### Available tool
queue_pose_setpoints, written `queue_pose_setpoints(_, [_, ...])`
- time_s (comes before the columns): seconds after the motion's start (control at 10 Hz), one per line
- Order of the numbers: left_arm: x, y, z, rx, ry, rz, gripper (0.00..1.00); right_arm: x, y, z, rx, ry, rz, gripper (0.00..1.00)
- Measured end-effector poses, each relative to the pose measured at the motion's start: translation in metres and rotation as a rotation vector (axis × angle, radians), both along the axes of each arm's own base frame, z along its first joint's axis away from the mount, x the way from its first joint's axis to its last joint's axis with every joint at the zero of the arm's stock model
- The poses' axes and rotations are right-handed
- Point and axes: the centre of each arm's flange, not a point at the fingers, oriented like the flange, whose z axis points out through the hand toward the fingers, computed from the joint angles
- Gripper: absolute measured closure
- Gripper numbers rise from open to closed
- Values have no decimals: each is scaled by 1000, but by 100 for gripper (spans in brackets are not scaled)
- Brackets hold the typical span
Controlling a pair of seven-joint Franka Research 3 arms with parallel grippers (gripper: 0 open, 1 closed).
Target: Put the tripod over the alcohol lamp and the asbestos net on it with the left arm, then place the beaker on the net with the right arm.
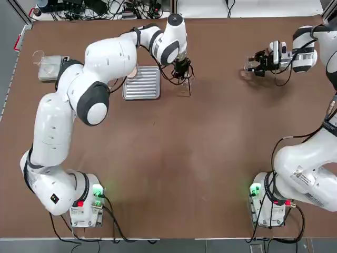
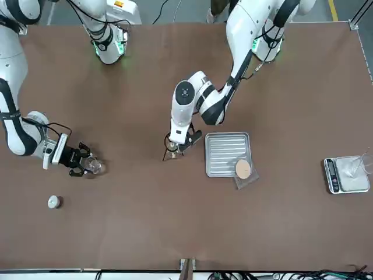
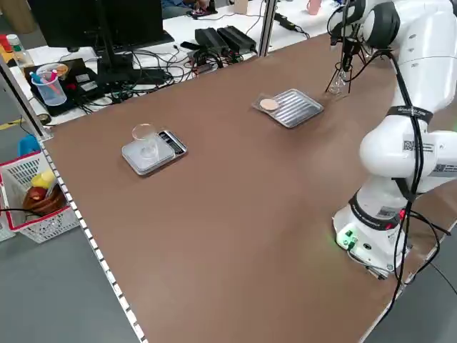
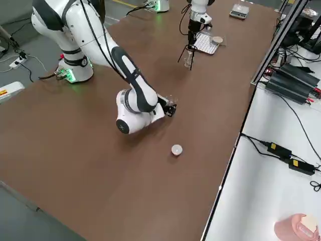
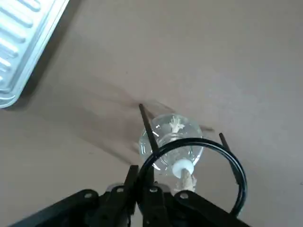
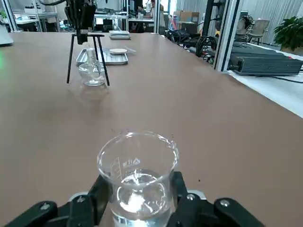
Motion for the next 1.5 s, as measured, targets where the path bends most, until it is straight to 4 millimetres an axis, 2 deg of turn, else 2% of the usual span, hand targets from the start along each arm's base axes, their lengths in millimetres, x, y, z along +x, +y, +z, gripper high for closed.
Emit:
queue_pose_setpoints(0.1, [0, 0, 0, 0, 0, 0, 91, -1, -1, 0, -2, 1, -1, 42])
queue_pose_setpoints(0.4, [0, 0, 1, -1, -1, 0, 77, -6, -13, -4, -24, 11, 0, 42])
queue_pose_setpoints(0.6, [1, 0, 1, -2, -2, 1, 72, -7, -17, -4, -32, 13, 4, 42])
queue_pose_setpoints(1.5, [5, 0, 9, -5, -6, 5, 61, -5, -5, -3, -16, 11, 30, 42])
